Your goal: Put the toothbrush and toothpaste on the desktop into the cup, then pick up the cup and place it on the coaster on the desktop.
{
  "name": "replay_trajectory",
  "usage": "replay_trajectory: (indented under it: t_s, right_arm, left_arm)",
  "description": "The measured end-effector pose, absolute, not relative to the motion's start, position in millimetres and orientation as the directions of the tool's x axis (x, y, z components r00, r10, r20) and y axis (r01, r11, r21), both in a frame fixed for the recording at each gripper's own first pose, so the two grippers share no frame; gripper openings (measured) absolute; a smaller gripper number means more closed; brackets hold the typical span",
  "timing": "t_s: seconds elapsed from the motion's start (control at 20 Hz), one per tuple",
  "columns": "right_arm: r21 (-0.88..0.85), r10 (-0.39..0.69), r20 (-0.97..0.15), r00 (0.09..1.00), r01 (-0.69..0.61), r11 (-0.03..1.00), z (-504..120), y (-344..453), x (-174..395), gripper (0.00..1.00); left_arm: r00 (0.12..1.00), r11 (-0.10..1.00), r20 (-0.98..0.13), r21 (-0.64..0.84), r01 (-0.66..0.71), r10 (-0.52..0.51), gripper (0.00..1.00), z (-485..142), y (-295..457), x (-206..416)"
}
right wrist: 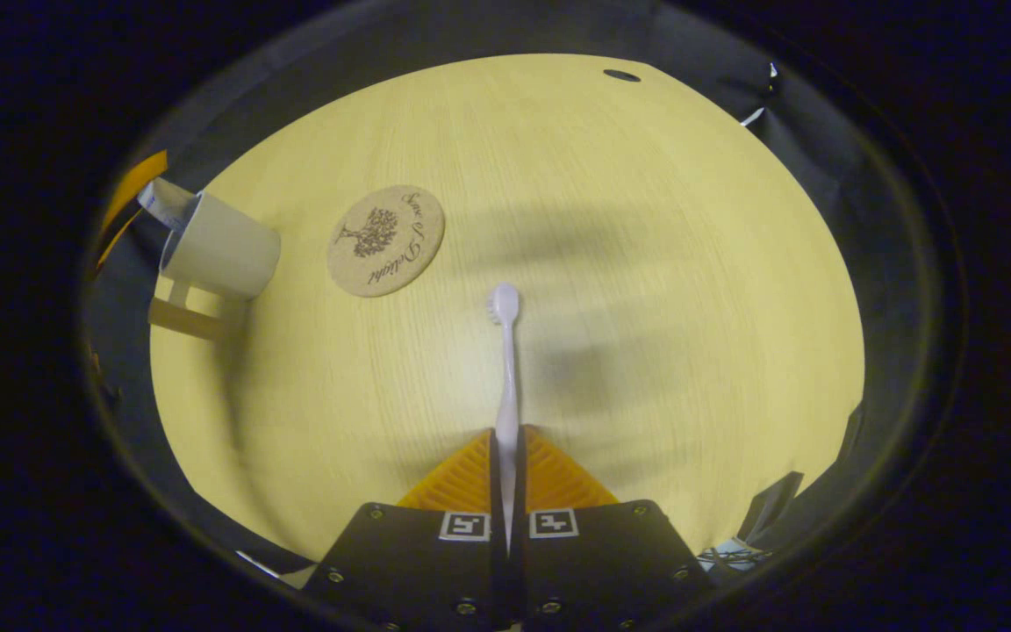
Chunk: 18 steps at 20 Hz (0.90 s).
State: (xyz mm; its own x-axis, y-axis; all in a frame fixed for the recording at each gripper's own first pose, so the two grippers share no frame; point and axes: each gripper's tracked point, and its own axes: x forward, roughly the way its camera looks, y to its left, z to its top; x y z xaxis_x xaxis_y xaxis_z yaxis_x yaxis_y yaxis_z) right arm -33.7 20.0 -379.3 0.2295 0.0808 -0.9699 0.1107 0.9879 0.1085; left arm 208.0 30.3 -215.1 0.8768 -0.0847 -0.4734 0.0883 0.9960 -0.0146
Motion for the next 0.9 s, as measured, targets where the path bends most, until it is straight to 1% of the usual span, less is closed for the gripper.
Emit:
replay_trajectory:
  t_s: [0.15, 0.2, 0.25, 0.3, 0.35, 0.45, 0.5, 0.55, 0.7, 0.75, 0.85, 0.9]
  right_arm:
    - [0.159, 0.121, -0.944, 0.306, 0.103, 0.982, -357, 33, -17, 0.03]
    - [0.177, 0.134, -0.932, 0.337, 0.1, 0.979, -348, 39, -9, 0.02]
    - [0.198, 0.15, -0.918, 0.368, 0.097, 0.975, -338, 46, 0, 0.02]
    - [0.22, 0.167, -0.902, 0.398, 0.09, 0.971, -326, 53, 11, 0.02]
    - [0.239, 0.184, -0.886, 0.425, 0.079, 0.968, -314, 61, 21, 0.02]
    - [0.267, 0.213, -0.85, 0.482, 0.047, 0.962, -289, 77, 42, 0.02]
    - [0.281, 0.227, -0.83, 0.51, 0.03, 0.959, -274, 86, 52, 0.02]
    - [0.296, 0.244, -0.806, 0.539, 0.011, 0.955, -256, 94, 63, 0.02]
    - [0.341, 0.292, -0.736, 0.611, -0.039, 0.939, -206, 114, 90, 0.02]
    - [0.355, 0.307, -0.716, 0.627, -0.052, 0.933, -188, 113, 99, 0.02]
    - [0.381, 0.326, -0.686, 0.65, -0.061, 0.923, -174, 129, 117, 0.02]
    - [0.393, 0.333, -0.677, 0.656, -0.061, 0.918, -173, 139, 124, 0.02]
  left_arm:
    - [0.896, 0.996, -0.436, -0.021, 0.082, -0.083, 0.68, -191, 34, 193]
    - [0.902, 0.997, -0.425, -0.024, 0.077, -0.079, 0.73, -183, 37, 186]
    - [0.906, 0.997, -0.416, -0.025, 0.07, -0.074, 0.73, -178, 42, 178]
    - [0.909, 0.998, -0.412, -0.024, 0.061, -0.066, 0.77, -172, 48, 170]
    - [0.911, 0.998, -0.408, -0.027, 0.055, -0.061, 0.72, -168, 54, 164]
    - [0.912, 0.999, -0.409, -0.032, 0.029, -0.04, 0.72, -164, 69, 150]
    - [0.911, 0.999, -0.412, -0.032, 0.014, -0.026, 0.77, -163, 77, 145]
    - [0.911, 1.0, -0.412, -0.031, -0.002, -0.011, 0.77, -162, 86, 138]
    - [0.907, 0.998, -0.419, -0.025, -0.05, 0.035, 0.68, -159, 116, 117]
    - [0.905, 0.998, -0.422, -0.022, -0.067, 0.051, 0.77, -160, 126, 111]
    - [0.899, 0.995, -0.429, -0.017, -0.102, 0.085, 0.77, -159, 148, 97]
    - [0.896, 0.993, -0.433, -0.014, -0.12, 0.102, 0.68, -159, 158, 90]
